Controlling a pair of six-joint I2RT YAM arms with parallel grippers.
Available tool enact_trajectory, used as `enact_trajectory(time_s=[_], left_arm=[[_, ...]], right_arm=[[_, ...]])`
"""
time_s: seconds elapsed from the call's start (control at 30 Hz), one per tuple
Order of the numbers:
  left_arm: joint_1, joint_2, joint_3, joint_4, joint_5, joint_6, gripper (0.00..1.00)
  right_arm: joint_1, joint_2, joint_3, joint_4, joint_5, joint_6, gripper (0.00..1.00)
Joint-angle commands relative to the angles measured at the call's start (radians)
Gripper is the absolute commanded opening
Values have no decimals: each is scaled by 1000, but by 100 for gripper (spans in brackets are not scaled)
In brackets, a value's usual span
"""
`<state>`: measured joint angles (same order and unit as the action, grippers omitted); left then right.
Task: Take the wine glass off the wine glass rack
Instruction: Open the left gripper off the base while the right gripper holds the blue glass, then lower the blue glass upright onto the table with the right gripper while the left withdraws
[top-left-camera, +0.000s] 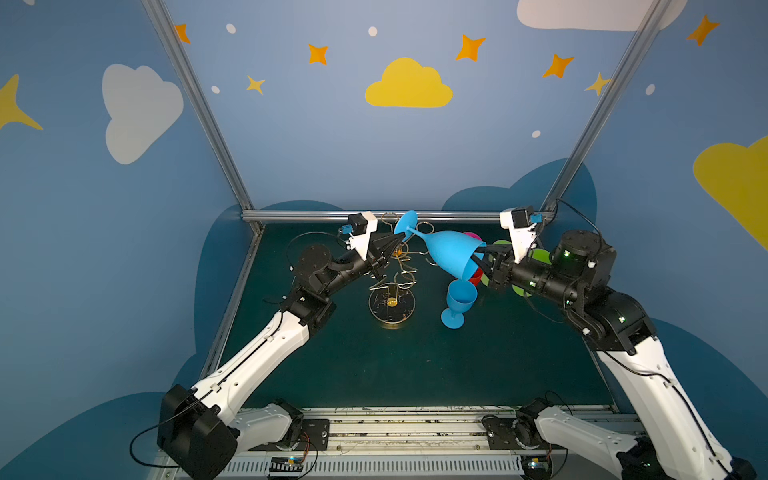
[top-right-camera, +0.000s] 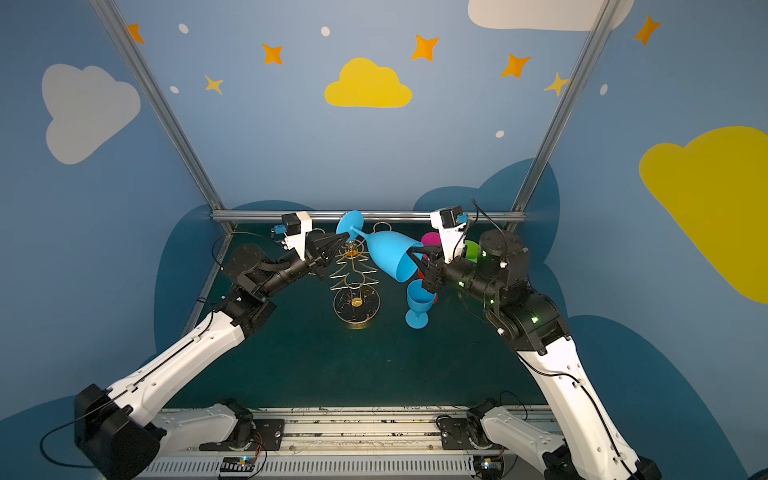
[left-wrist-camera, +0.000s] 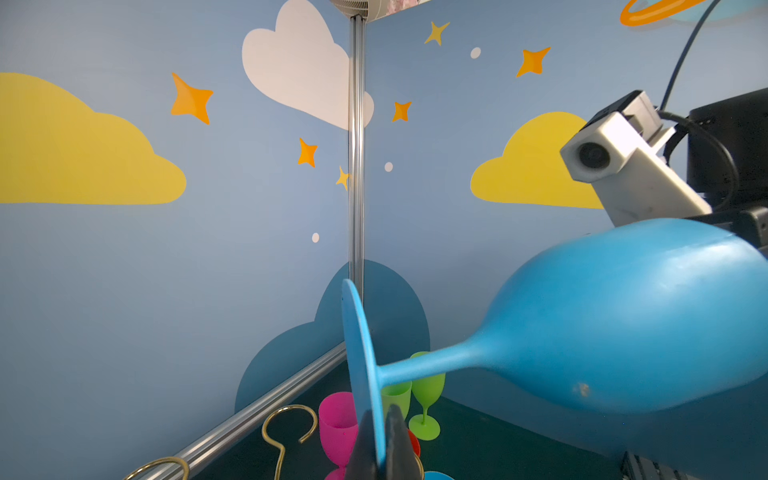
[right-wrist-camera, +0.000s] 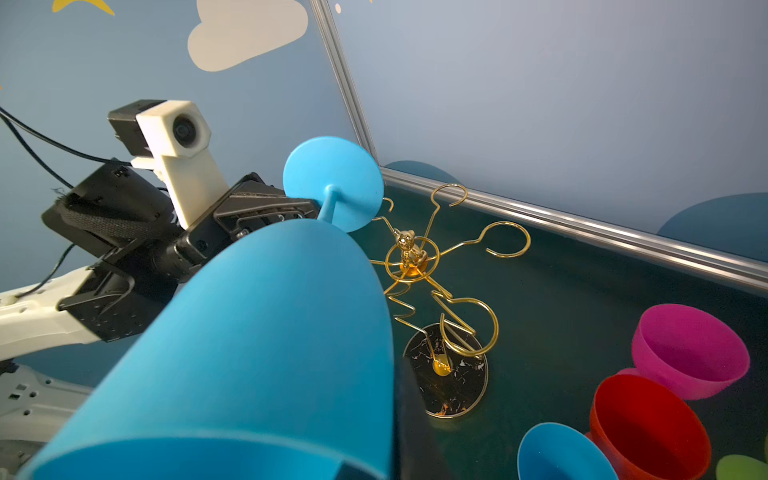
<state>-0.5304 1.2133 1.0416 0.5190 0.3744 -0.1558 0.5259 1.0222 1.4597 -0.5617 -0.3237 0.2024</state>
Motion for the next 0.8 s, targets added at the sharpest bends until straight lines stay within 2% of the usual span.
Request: enact_trajectory(time_s=[0.0, 0.03, 0.13, 0.27, 0.4, 0.53, 0.6, 0.77], left_arm=[[3, -25, -8, 22, -14, 19, 12], [4, -27, -8, 20, -23, 22, 17], [6, -35, -20, 18, -51, 33, 55], [12, -78, -79, 66, -199, 34, 98], [59, -128, -127, 75, -285, 44, 99], [133, -191, -199, 80, -384, 11, 99], [187, -222, -243, 93, -434, -33, 99], [321, -285, -322, 96, -473, -109, 99]], right_arm=[[-4, -40, 10, 48, 8, 11, 0], [-4, -47, 7, 48, 15, 11, 0], [-4, -65, 8, 38, 25, 6, 0], [-4, -93, 12, 17, 54, -19, 0], [-4, -100, 52, -49, 54, -58, 0], [10, -92, 81, -117, -59, -114, 0], [39, -88, 79, -150, -105, -136, 0], [135, -78, 67, -303, -102, -190, 0]])
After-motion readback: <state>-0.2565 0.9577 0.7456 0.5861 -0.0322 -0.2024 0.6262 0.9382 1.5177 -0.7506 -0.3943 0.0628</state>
